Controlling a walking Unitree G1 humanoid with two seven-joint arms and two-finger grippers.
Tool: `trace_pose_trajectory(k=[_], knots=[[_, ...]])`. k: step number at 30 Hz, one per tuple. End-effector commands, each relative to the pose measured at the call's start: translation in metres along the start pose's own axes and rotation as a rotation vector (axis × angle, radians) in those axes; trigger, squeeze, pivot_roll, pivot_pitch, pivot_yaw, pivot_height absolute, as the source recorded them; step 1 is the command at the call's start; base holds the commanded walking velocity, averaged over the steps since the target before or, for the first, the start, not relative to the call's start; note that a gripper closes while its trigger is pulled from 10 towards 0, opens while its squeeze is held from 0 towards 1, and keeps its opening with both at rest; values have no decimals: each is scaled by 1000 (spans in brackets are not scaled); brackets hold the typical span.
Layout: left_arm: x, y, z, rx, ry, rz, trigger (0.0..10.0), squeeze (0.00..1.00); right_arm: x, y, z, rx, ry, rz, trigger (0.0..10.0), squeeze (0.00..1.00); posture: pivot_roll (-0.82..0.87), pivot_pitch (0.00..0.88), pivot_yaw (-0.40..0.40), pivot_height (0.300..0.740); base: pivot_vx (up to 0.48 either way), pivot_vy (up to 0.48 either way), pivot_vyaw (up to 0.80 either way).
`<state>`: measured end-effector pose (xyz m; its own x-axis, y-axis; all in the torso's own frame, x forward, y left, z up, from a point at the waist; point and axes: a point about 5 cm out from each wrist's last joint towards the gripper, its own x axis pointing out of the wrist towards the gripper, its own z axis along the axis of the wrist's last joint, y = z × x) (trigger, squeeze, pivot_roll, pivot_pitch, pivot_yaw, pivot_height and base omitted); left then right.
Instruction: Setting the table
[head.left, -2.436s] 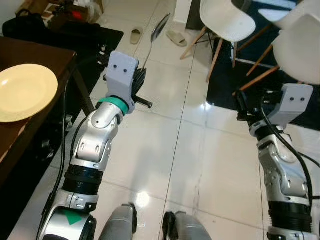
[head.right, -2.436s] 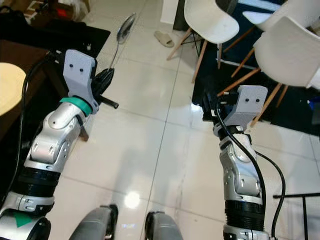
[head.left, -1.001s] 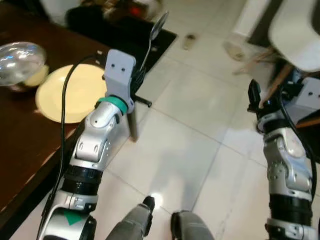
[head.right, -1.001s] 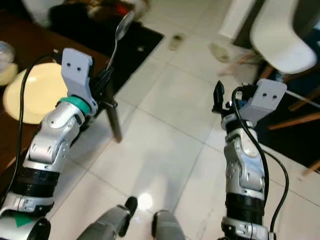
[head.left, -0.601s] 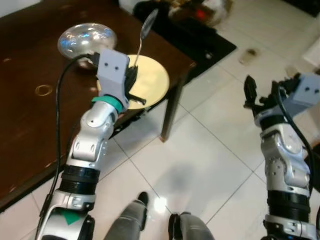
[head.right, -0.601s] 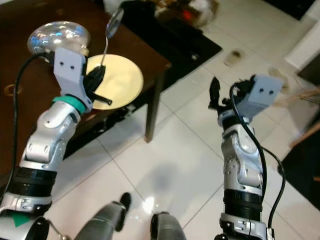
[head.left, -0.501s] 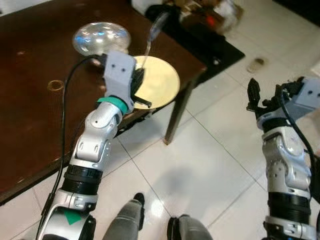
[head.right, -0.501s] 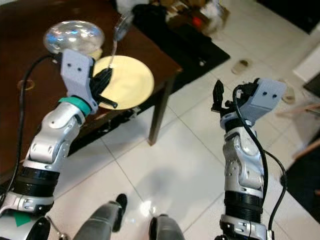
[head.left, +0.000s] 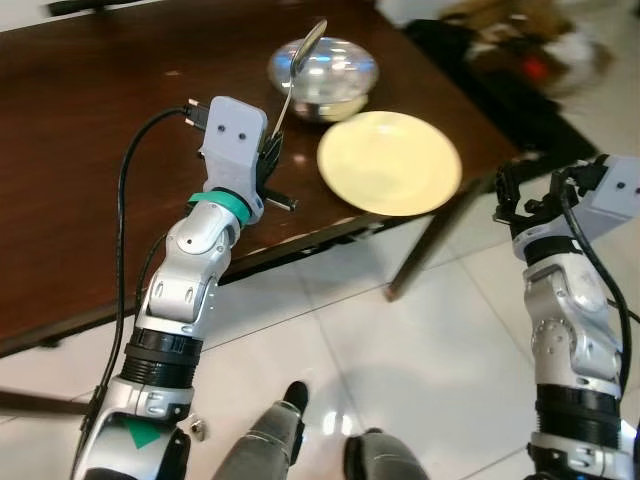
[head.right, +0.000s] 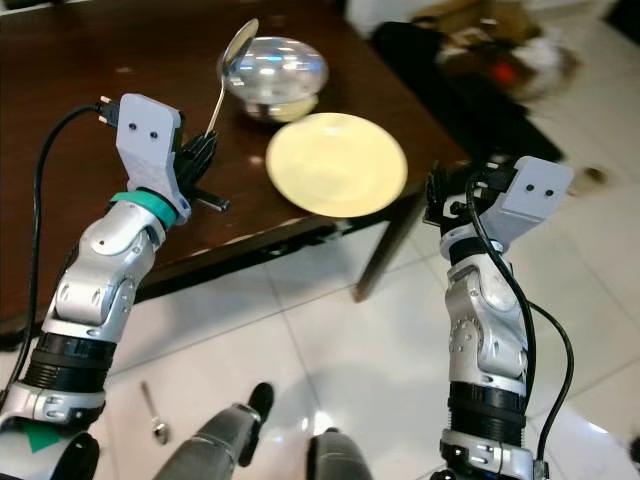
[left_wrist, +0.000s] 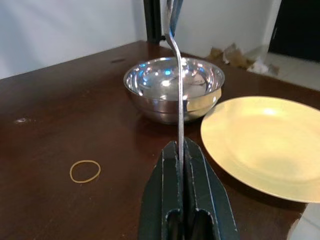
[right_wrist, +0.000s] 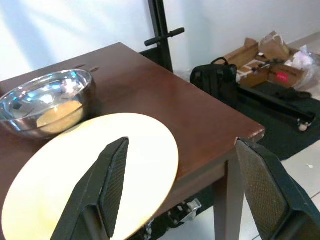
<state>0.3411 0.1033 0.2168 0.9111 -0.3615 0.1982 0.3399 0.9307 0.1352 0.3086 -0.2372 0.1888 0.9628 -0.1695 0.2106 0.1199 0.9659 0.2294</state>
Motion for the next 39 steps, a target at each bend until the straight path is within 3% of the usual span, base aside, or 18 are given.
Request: trace_pose_trajectory(k=[1, 14, 39], knots=[[-1, 0, -5, 12, 27, 3, 10000, 0, -2, -5, -5, 19, 22, -21, 10000, 0, 112, 99, 19, 740, 0, 0, 456], [4, -1, -12, 49, 62, 7, 10000, 0, -1, -7, -3, 54, 13, -44, 10000, 0, 108, 101, 19, 740, 0, 0, 35], [5, -6, -11, 46, 44, -7, 10000, 0, -3, -7, -4, 51, 16, -49, 10000, 0, 108, 106, 21, 740, 473, 0, 0]])
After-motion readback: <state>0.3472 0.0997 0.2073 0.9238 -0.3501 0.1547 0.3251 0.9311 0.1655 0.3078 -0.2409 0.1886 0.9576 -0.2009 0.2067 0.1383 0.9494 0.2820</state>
